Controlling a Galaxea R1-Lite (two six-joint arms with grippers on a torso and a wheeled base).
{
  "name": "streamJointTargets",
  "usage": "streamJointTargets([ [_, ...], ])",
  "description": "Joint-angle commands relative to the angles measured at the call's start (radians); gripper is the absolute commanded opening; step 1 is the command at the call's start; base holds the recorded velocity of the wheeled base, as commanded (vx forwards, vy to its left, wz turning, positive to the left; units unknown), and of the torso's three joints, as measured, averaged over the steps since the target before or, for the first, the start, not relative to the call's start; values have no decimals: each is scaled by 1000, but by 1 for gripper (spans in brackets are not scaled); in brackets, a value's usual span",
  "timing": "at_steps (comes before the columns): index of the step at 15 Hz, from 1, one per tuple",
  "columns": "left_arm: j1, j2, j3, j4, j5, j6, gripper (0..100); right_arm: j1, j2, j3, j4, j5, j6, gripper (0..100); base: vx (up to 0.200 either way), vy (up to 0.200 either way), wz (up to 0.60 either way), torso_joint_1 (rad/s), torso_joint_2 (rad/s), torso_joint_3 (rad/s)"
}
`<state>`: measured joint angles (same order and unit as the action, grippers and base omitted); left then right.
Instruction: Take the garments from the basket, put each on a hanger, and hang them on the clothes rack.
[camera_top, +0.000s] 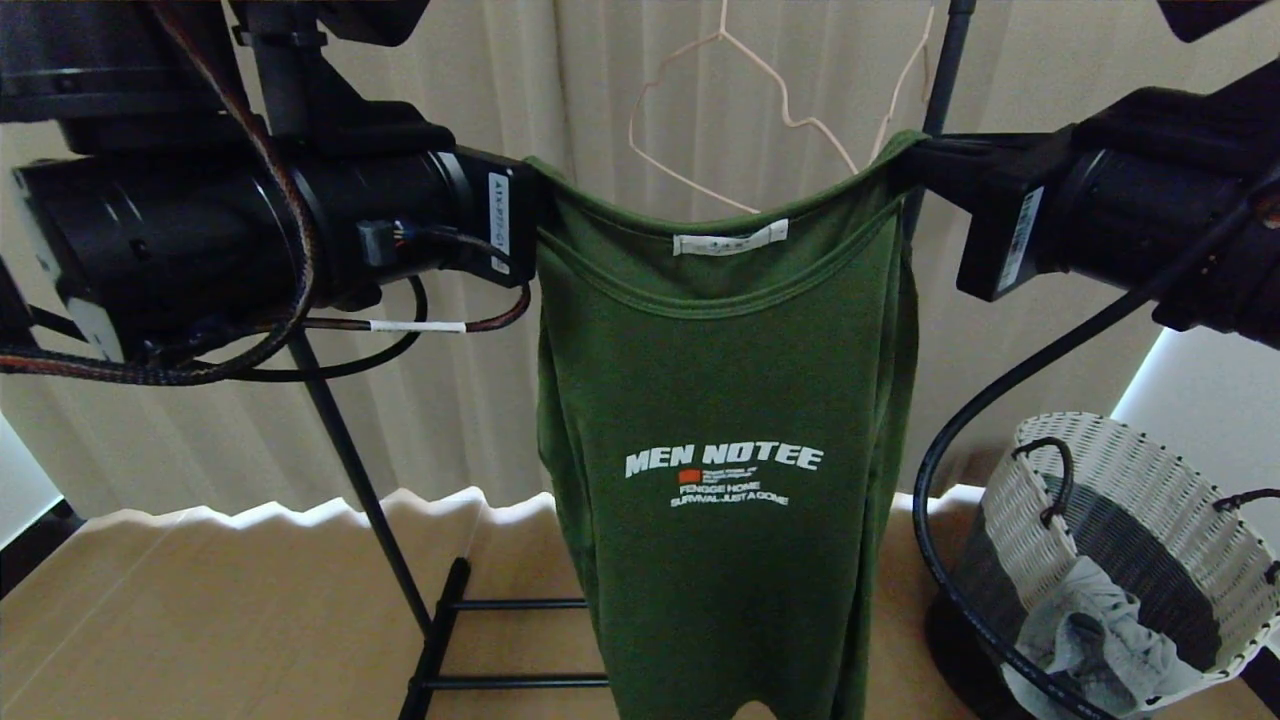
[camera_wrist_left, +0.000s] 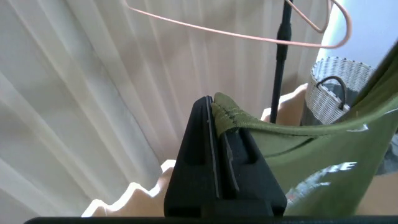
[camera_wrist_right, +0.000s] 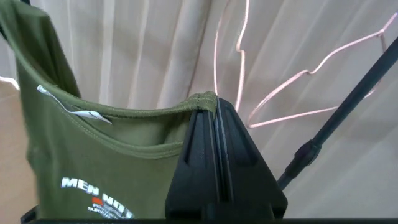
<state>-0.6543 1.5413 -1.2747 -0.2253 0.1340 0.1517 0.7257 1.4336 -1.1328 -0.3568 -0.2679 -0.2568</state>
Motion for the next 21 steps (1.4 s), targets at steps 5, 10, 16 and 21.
streamJointTargets([
  [5,24,57,-26,0,-1,-55,0,4,-130,14,133,6,-2,0,0,0,0,0,0,0],
  [10,50,174,-103,1,-4,-64,0,101,-231,56,251,9,-1,0,0,0,0,0,0,0],
  [16,62,183,-94,3,-4,-69,0,109,-231,84,240,10,1,0,0,0,0,0,0,0],
  [21,58,45,-80,127,-4,-127,0,58,-170,56,214,9,1,0,0,0,0,0,0,0],
])
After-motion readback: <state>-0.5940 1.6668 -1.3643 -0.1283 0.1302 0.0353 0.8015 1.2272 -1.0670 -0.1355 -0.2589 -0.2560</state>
